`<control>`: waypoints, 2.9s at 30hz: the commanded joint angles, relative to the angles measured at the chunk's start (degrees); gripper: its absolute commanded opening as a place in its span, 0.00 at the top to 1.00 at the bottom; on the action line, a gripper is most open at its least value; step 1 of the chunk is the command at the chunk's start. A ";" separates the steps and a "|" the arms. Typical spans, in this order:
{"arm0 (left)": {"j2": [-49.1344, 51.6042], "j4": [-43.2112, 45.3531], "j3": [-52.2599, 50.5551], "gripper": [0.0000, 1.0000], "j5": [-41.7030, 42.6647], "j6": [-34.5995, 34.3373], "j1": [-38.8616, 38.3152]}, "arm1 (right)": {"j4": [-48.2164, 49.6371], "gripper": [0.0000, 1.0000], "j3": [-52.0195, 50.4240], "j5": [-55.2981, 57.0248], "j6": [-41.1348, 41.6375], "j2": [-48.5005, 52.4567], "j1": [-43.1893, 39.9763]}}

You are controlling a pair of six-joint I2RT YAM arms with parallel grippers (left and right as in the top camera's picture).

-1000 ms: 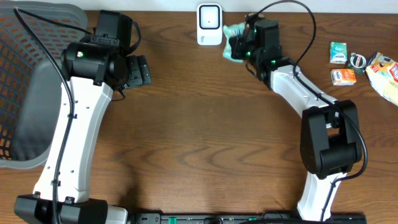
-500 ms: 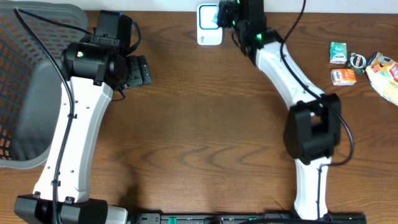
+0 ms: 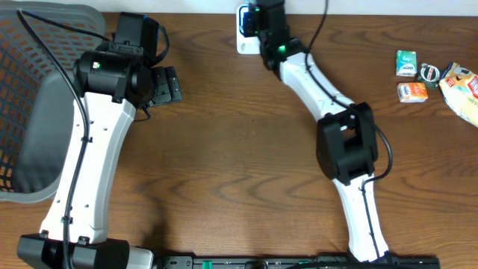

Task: Scan the item barcode
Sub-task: 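Hold the wipes pack against the scanner window, then swing the wipes pack to the right edge and release it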

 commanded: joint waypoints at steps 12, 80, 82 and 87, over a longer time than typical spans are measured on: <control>-0.09 -0.09 -0.17 0.02 -0.70 -0.52 0.09 | 3.04 0.94 1.46 7.96 -8.44 2.51 1.03; -0.09 -0.09 -0.17 0.02 -0.70 -0.52 0.09 | -50.93 0.01 1.84 -2.12 2.10 -10.32 -41.90; -0.09 -0.09 -0.17 0.02 -0.70 -0.52 0.09 | -51.69 0.01 1.84 -2.23 4.28 -12.72 -41.29; -0.09 -0.09 -0.17 0.02 -0.70 -0.52 0.09 | -55.41 0.01 1.84 -7.28 5.20 -20.65 -40.06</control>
